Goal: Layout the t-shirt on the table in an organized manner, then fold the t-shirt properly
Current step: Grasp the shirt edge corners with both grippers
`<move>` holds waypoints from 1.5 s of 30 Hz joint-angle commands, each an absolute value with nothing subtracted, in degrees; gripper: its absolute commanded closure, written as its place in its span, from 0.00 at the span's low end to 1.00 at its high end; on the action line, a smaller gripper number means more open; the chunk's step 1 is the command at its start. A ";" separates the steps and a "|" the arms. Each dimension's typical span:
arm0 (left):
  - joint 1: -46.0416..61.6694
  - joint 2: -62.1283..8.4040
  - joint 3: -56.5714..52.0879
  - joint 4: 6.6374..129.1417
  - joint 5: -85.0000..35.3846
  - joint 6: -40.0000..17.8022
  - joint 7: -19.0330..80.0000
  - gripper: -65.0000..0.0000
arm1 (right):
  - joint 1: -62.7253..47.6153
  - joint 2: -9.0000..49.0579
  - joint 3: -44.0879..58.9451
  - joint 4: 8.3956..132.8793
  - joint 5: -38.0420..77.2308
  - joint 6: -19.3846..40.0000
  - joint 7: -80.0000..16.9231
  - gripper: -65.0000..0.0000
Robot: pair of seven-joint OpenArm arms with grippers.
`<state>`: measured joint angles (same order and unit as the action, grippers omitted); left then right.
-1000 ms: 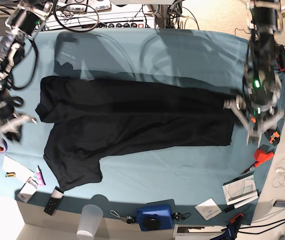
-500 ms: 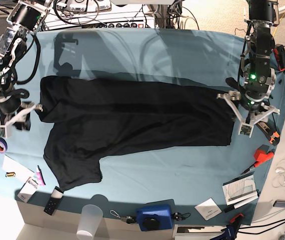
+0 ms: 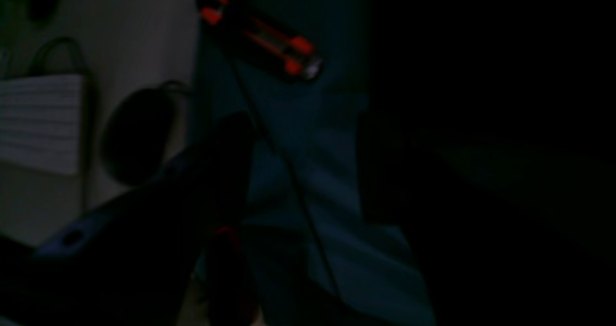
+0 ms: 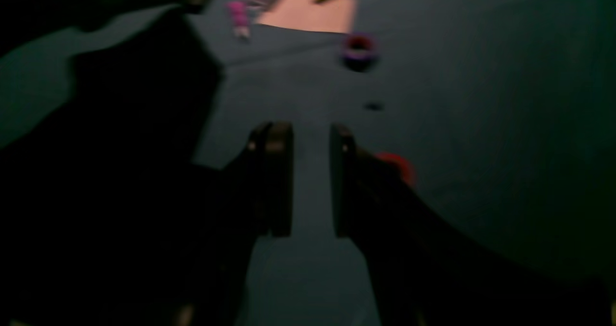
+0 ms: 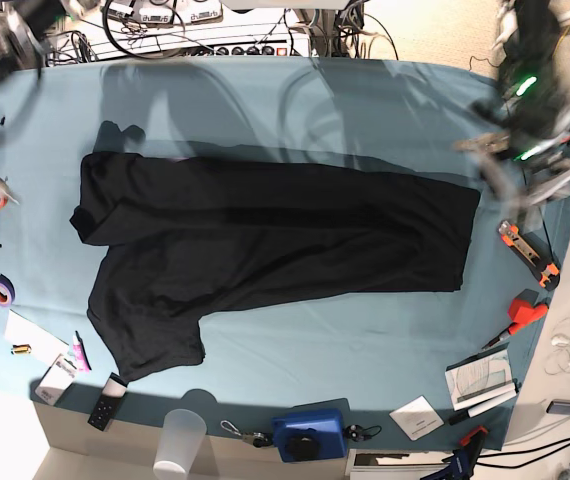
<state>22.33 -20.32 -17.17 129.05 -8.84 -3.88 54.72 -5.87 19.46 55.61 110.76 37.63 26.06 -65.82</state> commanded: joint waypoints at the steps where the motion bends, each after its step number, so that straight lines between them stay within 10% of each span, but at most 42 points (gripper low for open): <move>1: 22.39 -20.78 -17.96 129.34 -11.46 -5.56 52.34 0.47 | -6.59 20.47 56.82 111.66 38.83 27.20 -64.53 0.78; 15: 16.19 -18.92 -20.64 113.43 -19.38 -9.10 55.59 0.44 | -15.57 12.62 57.65 110.10 45.52 34.15 -63.79 0.78; 29: 24.45 -18.90 -58.67 117.01 -37.80 -25.47 55.72 0.44 | -15.07 9.85 52.07 97.06 52.16 38.13 -66.41 0.78; 35: 24.47 -18.90 -61.60 117.01 -41.32 -25.58 56.62 0.44 | -15.09 11.25 52.10 97.06 51.75 40.00 -70.83 0.51; 45: 24.45 -18.90 -61.63 117.01 -47.70 -25.58 58.54 0.44 | -11.22 10.61 43.64 93.14 54.81 39.62 -67.02 0.51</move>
<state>24.27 -17.93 -61.21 116.05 -46.68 -25.39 59.59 -11.42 9.74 43.18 92.31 53.76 39.53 -67.85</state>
